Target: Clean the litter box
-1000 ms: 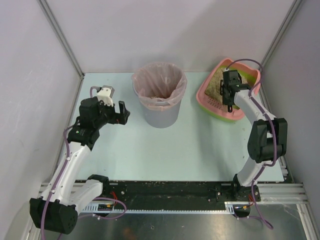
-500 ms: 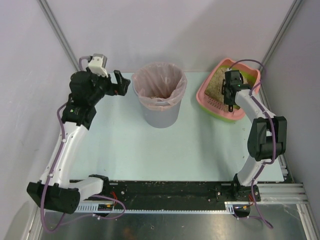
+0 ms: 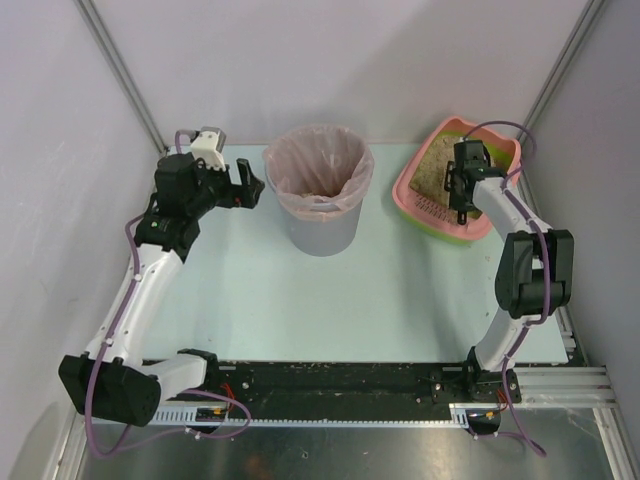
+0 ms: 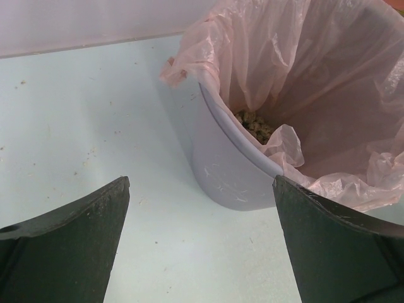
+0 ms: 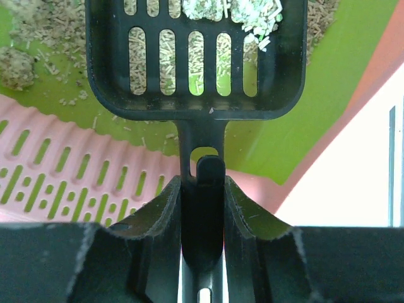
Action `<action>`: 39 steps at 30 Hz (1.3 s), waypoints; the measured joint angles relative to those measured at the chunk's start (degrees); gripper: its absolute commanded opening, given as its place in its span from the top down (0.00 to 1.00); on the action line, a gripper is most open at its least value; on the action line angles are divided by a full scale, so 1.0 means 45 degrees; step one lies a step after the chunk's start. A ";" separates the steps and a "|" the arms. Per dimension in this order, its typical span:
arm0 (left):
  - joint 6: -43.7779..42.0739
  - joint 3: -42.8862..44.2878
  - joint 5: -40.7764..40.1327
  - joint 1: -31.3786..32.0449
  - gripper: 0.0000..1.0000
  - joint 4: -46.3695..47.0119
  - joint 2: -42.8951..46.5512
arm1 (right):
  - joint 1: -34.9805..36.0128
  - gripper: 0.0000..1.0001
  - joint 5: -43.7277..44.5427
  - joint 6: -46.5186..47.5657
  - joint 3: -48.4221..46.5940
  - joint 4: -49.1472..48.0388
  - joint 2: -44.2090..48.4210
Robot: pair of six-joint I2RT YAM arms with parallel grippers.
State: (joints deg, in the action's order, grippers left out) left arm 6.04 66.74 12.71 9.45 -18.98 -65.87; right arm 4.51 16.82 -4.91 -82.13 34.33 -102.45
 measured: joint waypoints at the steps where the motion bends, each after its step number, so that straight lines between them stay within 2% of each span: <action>1: 0.0005 0.0000 0.0049 0.0000 0.00 0.0005 -0.0010 | -0.0029 1.00 -0.0102 0.0010 0.0000 0.0000 0.0000; 5: 0.0005 0.0000 0.0223 0.0000 0.01 0.0005 -0.0083 | 0.0155 1.00 0.0617 0.0121 0.0000 0.0136 0.0000; 9: 0.0005 0.0000 0.0180 0.0000 0.01 0.0005 -0.0092 | 0.0102 1.00 0.0092 0.0005 0.0000 0.0165 0.0000; 13: 0.0044 0.0000 0.0194 0.0000 0.07 0.0034 -0.0107 | 0.0457 1.00 0.0835 0.0189 -0.0029 0.0408 0.0000; 24: 0.0340 -0.0015 0.0685 0.0000 0.11 0.0238 -0.0160 | 0.0534 1.00 0.0447 0.0733 -0.0559 0.1336 0.0034; 32: 0.0355 0.0155 0.0573 0.0447 0.10 0.0408 -0.0962 | 0.0554 1.00 0.0476 0.0826 -0.0845 0.2147 0.0379; 39: 0.0345 0.1239 0.0661 0.0588 0.07 0.0238 -0.2166 | 0.0631 1.00 0.0369 0.0874 -0.1559 0.2691 0.0971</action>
State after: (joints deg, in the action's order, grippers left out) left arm 7.60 72.31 15.68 12.10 -17.91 -75.61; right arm 7.35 18.48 -0.97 -89.14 46.44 -98.08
